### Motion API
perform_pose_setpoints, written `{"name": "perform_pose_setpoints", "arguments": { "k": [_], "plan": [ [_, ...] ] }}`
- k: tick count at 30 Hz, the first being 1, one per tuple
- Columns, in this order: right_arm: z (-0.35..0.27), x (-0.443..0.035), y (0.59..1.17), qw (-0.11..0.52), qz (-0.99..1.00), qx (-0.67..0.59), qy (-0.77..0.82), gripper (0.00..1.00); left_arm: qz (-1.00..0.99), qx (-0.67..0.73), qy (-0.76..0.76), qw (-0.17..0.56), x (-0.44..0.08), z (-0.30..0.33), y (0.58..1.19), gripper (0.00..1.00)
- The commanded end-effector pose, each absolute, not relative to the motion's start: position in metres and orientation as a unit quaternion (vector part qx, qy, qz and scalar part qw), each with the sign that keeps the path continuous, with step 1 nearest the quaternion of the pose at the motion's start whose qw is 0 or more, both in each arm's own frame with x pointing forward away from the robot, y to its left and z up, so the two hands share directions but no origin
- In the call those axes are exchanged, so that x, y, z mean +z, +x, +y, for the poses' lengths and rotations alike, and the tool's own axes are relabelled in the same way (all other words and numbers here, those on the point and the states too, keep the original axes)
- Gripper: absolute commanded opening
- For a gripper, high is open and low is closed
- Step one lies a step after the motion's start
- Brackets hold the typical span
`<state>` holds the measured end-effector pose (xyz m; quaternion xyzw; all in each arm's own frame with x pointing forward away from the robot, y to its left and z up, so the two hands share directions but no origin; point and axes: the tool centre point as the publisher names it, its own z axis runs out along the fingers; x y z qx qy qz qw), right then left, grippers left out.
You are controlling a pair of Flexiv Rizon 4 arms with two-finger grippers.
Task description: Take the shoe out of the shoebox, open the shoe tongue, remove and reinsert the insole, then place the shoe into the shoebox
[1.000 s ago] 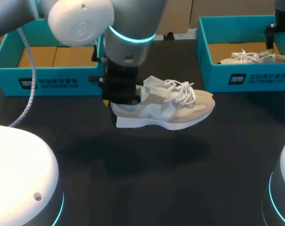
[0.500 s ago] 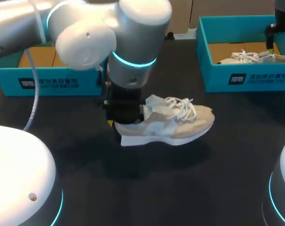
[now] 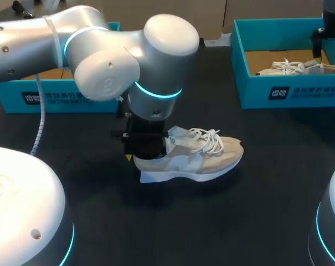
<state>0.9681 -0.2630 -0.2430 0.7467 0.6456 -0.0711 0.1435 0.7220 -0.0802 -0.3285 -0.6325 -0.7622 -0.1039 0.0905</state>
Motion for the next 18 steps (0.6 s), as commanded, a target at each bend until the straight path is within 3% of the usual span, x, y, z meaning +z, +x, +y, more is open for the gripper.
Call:
{"name": "perform_pose_setpoints", "arguments": {
  "k": [1, 18],
  "plan": [
    [-0.263, -0.243, 0.967, 0.144, 0.645, -0.07, 0.747, 1.0, -0.761, -0.106, -0.633, 0.092, -0.339, -0.084, 0.721, 0.0],
    [-0.263, -0.243, 0.967, 0.144, 0.645, -0.07, 0.747, 1.0, -0.765, -0.126, -0.627, 0.074, -0.373, -0.073, 0.72, 0.0]
  ]
}}
